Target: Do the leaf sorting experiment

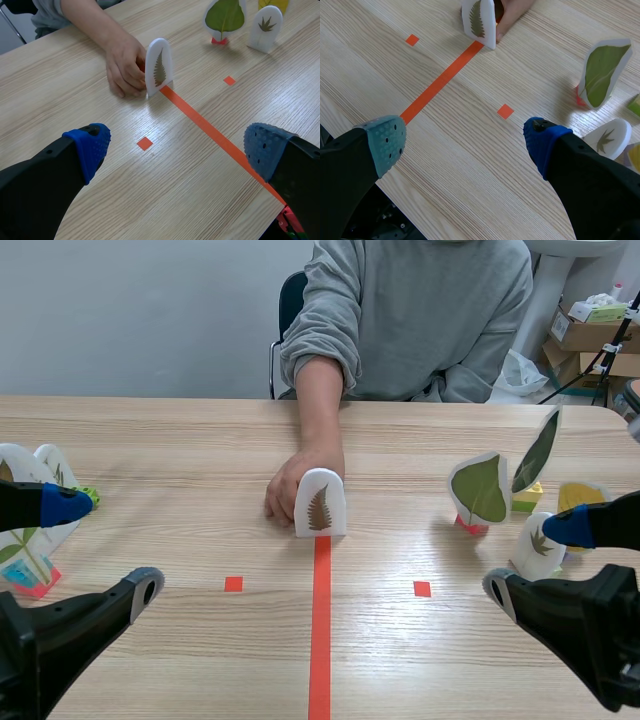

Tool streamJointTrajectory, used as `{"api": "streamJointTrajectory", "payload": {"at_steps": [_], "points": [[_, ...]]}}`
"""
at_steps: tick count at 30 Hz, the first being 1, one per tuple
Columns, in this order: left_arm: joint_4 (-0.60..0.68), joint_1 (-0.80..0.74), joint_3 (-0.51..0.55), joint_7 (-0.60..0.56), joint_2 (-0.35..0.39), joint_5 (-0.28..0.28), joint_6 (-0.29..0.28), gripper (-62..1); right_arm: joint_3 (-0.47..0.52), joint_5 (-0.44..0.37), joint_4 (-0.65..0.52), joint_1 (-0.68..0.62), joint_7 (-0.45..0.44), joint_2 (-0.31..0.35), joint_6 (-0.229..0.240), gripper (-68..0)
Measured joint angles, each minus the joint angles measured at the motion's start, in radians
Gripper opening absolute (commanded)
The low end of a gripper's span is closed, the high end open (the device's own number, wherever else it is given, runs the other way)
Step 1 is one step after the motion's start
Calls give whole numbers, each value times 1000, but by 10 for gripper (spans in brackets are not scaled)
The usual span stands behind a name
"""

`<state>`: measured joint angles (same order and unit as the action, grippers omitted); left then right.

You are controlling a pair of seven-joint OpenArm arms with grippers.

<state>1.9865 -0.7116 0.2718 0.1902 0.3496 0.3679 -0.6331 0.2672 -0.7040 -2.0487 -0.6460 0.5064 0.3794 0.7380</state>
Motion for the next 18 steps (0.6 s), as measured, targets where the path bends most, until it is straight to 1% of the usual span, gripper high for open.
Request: {"api": "streamJointTrajectory", "payload": {"at_steps": [6,12,18], "points": [[0,0,0,0,0,0,0,-37,0,0,0,0,0,0,0,-194],[0,0,0,0,0,0,0,-37,0,31,0,0,0,0,0,-194],[0,0,0,0,0,0,0,-37,0,34,0,0,0,0,0,-194]]}}
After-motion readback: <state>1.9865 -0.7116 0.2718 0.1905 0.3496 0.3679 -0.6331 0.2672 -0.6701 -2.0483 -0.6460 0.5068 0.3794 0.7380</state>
